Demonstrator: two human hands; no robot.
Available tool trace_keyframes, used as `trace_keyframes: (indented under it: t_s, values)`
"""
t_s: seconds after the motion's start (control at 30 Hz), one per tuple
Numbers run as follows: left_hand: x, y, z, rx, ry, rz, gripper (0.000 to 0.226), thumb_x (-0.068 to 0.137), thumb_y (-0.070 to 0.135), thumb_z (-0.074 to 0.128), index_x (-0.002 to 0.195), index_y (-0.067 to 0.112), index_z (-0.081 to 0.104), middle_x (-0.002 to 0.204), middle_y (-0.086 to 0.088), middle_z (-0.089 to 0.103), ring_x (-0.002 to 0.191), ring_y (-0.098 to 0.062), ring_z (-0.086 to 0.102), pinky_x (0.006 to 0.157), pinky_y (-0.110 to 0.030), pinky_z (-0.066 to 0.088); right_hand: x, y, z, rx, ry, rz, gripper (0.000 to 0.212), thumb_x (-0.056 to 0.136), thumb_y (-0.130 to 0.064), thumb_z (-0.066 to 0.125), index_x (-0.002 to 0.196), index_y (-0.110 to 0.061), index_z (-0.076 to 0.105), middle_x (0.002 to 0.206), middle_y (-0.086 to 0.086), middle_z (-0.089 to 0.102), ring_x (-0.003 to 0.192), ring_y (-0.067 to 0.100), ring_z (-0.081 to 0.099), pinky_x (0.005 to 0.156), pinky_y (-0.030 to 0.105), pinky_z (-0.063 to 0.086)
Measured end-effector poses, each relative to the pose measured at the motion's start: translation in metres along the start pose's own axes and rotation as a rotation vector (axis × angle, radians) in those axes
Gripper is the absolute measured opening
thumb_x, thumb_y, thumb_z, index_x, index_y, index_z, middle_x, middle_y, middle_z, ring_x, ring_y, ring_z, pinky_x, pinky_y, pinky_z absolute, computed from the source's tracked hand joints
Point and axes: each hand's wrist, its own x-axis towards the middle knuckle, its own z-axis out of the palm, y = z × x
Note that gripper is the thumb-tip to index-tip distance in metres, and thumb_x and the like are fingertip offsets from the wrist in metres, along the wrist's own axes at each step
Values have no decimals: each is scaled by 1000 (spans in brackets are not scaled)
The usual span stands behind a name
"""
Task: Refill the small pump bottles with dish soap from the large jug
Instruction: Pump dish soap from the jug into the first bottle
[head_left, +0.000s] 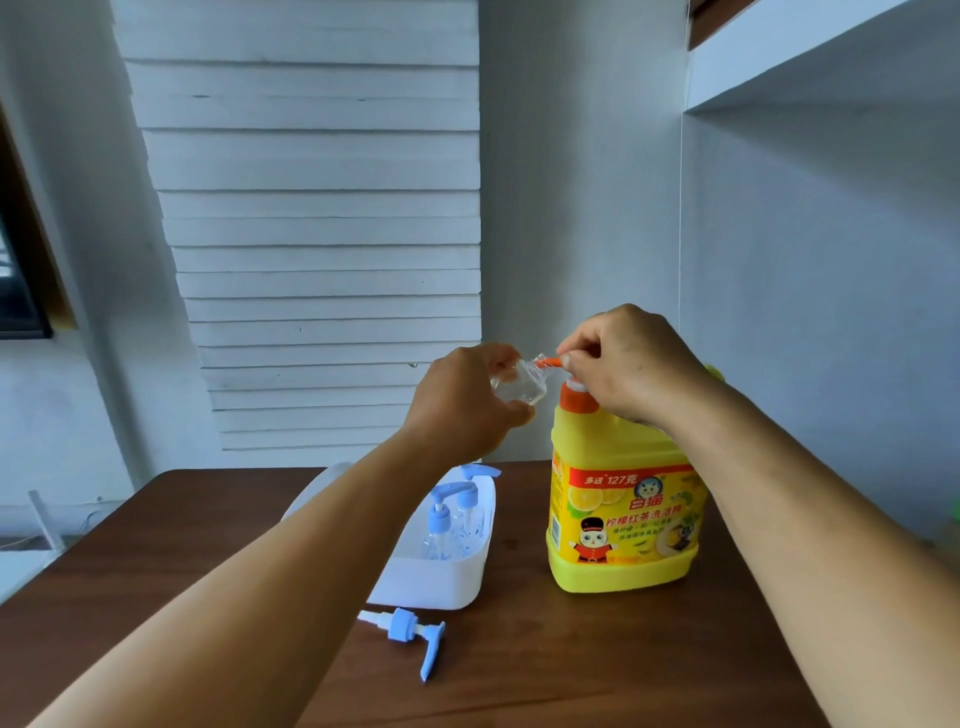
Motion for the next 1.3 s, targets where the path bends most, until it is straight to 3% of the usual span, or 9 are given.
trace_keyframes:
  t_s: [0.1, 0.27, 0.4, 0.5, 0.7, 0.9, 1.07, 1.2, 1.3]
  values:
    - [0, 1, -2, 2, 5, 1, 44, 74, 28, 74, 116, 23, 61, 115, 4, 66, 99, -18, 63, 85, -35, 53, 1, -2, -5, -25, -15, -3, 21, 91, -14, 55, 92, -11, 75, 98, 5, 72, 89, 22, 65, 71, 27, 50]
    - [3, 6, -8, 0, 35, 24, 41, 74, 28, 75, 112, 23, 62, 112, 6, 66, 97, -18, 63, 83, -33, 52, 4, -2, -17, -8, -16, -17, 18, 88, -14, 58, 95, -13, 74, 95, 3, 72, 81, 17, 62, 53, 18, 40]
    - [0, 2, -2, 7, 25, 9, 41, 73, 27, 75, 111, 23, 62, 112, 6, 67, 96, -17, 64, 82, -31, 52, 0, 1, -7, 16, 1, -13, 18, 90, -18, 58, 98, -14, 74, 101, 4, 70, 87, 18, 61, 68, 23, 41]
    - [-2, -1, 2, -1, 13, -7, 40, 73, 28, 75, 111, 24, 62, 112, 6, 67, 96, -16, 63, 82, -30, 50, 0, 1, -3, 14, -16, -3, 20, 92, -17, 55, 99, -14, 74, 104, 5, 70, 88, 18, 60, 70, 23, 41]
    - [3, 5, -8, 7, 36, 13, 42, 73, 29, 75, 113, 24, 62, 112, 6, 67, 96, -17, 63, 82, -32, 51, 9, -3, -16, 3, -41, 9, 18, 87, -14, 59, 97, -17, 74, 96, 3, 72, 80, 18, 63, 50, 19, 39]
    - [-2, 0, 1, 2, 22, 3, 40, 73, 28, 75, 111, 23, 63, 111, 4, 68, 94, -16, 64, 80, -29, 50, 3, 1, 1, 6, -2, -1, 20, 91, -17, 55, 100, -17, 73, 104, 4, 70, 93, 20, 62, 71, 24, 43]
    - [-2, 4, -4, -15, 30, 11, 44, 73, 27, 75, 114, 22, 62, 115, 4, 67, 96, -15, 63, 81, -29, 50, 5, -3, -12, -33, -44, -4, 19, 88, -11, 58, 96, -12, 75, 98, 4, 71, 83, 20, 63, 52, 18, 42]
    - [1, 7, -8, -17, 47, 18, 45, 73, 27, 76, 116, 23, 61, 114, 5, 66, 97, -16, 63, 83, -30, 50, 7, -3, -17, 1, -33, -10, 18, 89, -13, 58, 97, -13, 74, 96, 4, 72, 81, 17, 64, 53, 19, 42]
    - [-1, 3, -4, -14, 43, 8, 44, 72, 26, 76, 114, 23, 62, 113, 4, 67, 93, -15, 62, 78, -26, 48, 4, 0, -9, 14, -8, -17, 18, 89, -16, 58, 99, -16, 73, 99, 4, 71, 86, 18, 62, 65, 22, 42]
